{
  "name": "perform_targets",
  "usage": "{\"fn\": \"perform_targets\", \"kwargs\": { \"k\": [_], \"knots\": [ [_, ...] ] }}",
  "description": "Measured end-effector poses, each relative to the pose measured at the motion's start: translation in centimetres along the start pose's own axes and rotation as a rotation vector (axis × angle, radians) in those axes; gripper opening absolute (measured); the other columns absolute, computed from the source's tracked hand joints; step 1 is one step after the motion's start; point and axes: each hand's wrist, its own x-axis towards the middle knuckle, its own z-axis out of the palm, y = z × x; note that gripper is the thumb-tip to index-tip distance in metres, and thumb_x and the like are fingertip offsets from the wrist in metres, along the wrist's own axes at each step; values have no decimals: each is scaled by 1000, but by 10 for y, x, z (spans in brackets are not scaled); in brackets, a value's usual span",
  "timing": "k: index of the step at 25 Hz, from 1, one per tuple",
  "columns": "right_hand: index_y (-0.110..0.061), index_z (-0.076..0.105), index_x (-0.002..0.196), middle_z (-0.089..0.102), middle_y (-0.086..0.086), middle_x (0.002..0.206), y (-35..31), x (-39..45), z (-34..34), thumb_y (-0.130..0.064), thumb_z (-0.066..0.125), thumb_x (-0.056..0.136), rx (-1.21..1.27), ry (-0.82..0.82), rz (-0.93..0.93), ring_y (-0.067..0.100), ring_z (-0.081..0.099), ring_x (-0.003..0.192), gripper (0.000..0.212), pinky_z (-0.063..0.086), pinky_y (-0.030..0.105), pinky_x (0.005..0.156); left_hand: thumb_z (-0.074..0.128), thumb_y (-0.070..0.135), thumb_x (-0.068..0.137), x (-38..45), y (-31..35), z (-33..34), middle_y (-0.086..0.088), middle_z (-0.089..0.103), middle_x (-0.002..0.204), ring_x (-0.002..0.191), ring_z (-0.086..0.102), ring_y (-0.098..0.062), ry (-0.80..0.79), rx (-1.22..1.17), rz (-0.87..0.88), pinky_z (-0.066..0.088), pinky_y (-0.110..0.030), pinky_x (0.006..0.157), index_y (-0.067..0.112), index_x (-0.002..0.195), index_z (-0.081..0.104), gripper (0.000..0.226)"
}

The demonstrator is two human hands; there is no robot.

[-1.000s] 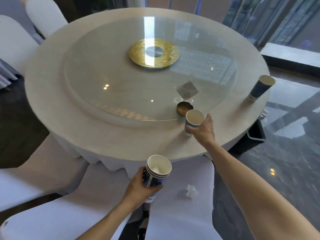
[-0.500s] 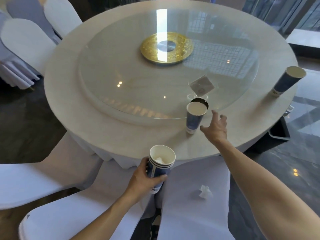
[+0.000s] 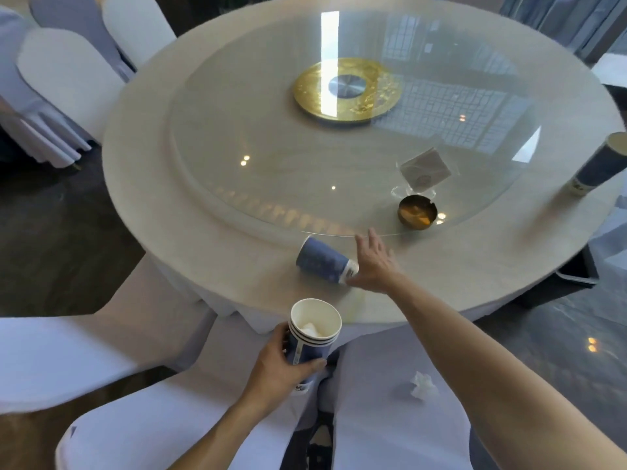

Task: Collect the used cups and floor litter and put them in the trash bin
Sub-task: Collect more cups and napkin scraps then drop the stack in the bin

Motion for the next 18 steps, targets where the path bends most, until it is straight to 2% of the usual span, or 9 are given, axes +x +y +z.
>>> {"fn": "perform_targets", "kwargs": {
  "k": [2, 4, 6, 7, 10, 13, 15, 18],
  "knots": [
    [-20, 9, 165, 2, 13, 173, -27, 2, 32, -57, 76, 81, 16, -109, -18, 36, 11, 158, 113, 17, 59, 124, 93, 47, 53, -2, -11, -11, 13, 74, 113, 105, 70, -4, 44, -16, -26, 55, -21, 82, 37, 117, 60, 73],
    [-20, 21, 161, 25, 14, 167, -52, 13, 59, -65, 68, 85, -14, -162, -32, 36, 30, 151, 101, 26, 56, 119, 96, 35, 63, 5, -13, -23, 14, 72, 116, 106, 68, -2, 51, -19, -26, 53, -14, 78, 38, 118, 57, 67],
    [-17, 37, 148, 49, 13, 148, -75, 25, 76, -67, 66, 84, -58, -185, -55, 37, 47, 134, 86, 38, 53, 107, 94, 26, 71, 14, -18, -42, 17, 69, 119, 108, 65, 3, 70, -17, -29, 53, -9, 74, 37, 123, 55, 66],
    [-16, 41, 142, 53, 12, 140, -82, 26, 82, -66, 67, 83, -81, -181, -73, 37, 50, 127, 81, 41, 52, 103, 94, 26, 73, 17, -22, -51, 19, 67, 121, 109, 64, 3, 81, -24, -34, 53, -8, 74, 35, 126, 54, 67],
    [-18, 44, 135, 56, 9, 132, -86, 6, 98, -63, 70, 82, -21, -203, -64, 36, 53, 121, 74, 44, 51, 98, 95, 31, 70, 19, -33, -69, 16, 67, 119, 111, 64, -3, 151, -43, -45, 53, -16, 79, 28, 128, 55, 70],
    [-25, 41, 132, 58, 6, 127, -66, -26, 97, -47, 76, 75, 58, -230, -20, 32, 57, 111, 70, 50, 50, 94, 90, 50, 57, 25, -19, -75, 11, 68, 121, 112, 66, -10, 209, -90, -7, 55, -30, 87, 25, 131, 54, 86],
    [-24, 40, 128, 55, 6, 121, -52, -46, 84, -37, 78, 71, 183, -207, 22, 29, 58, 102, 69, 55, 48, 89, 91, 47, 56, 35, 4, -77, 7, 69, 122, 111, 68, -13, 241, -135, 44, 57, -34, 87, 19, 132, 53, 89],
    [-18, 42, 126, 42, 6, 119, -26, -84, 58, -26, 79, 75, 355, -93, 125, 27, 55, 99, 64, 54, 39, 82, 95, 37, 59, 44, 46, -66, 1, 67, 123, 110, 69, -16, 232, -193, 144, 59, -43, 91, 17, 134, 48, 91]
  ]
}}
